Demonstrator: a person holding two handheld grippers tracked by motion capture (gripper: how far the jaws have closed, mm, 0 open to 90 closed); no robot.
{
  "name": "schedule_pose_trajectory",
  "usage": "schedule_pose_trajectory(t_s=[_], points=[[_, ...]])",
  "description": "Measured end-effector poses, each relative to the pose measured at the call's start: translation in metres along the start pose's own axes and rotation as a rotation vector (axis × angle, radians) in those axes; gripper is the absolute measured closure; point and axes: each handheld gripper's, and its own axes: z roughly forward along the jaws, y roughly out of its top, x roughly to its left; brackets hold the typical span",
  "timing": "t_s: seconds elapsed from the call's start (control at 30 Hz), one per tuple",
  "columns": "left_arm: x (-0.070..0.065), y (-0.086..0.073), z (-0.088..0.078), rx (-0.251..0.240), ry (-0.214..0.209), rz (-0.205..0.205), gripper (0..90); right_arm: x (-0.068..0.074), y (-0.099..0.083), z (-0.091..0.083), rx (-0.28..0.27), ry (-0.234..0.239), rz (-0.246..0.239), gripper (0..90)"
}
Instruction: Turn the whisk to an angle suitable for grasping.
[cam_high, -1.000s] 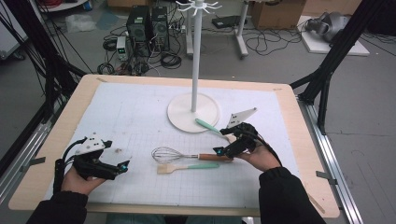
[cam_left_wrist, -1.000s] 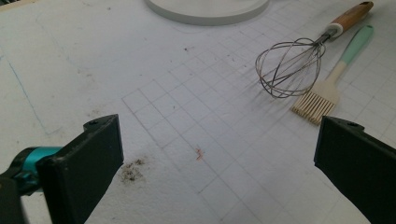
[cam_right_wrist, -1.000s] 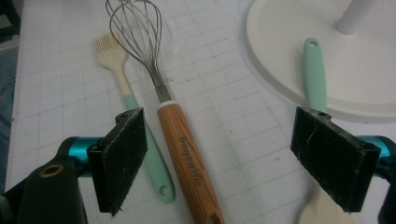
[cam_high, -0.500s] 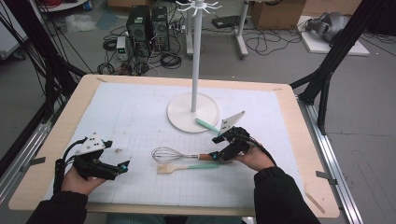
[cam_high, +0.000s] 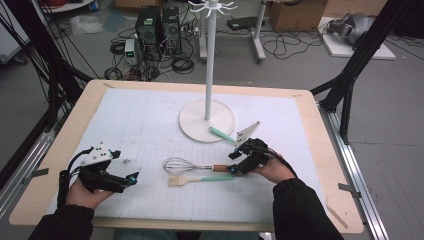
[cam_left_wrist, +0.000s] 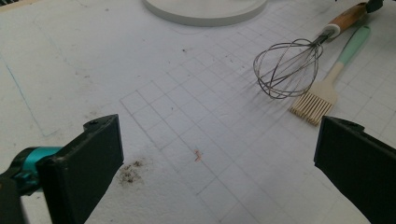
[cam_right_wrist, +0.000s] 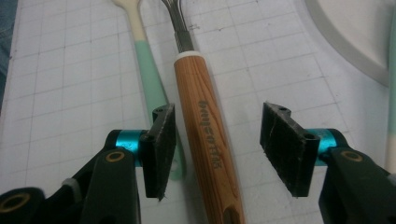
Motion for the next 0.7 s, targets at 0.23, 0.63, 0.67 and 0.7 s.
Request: schedule_pose_trajectory(t_s=[0.23, 0.63, 0.67, 0.7], points=[[-0.001, 0.001, 0.0, -0.006, -0.006, 0.0, 1.8, 0.001, -0.004, 0.007, 0.028, 0.018, -0.019, 53.8], [-0.001, 0.001, 0.001, -0.005, -0.01, -0.002, 1.8, 0.002, -0.003, 0.018, 0.047, 0.029, -0.054, 62.3], [-0.001, 0.001, 0.001, -0.007, -0.011, -0.004, 1.8, 0.001, -0.003, 0.018, 0.047, 0.031, -0.062, 62.5], [-0.001, 0.001, 0.001, -0.007, -0.011, -0.004, 1.8, 0.001, -0.003, 0.018, 0.047, 0.031, -0.062, 62.5]])
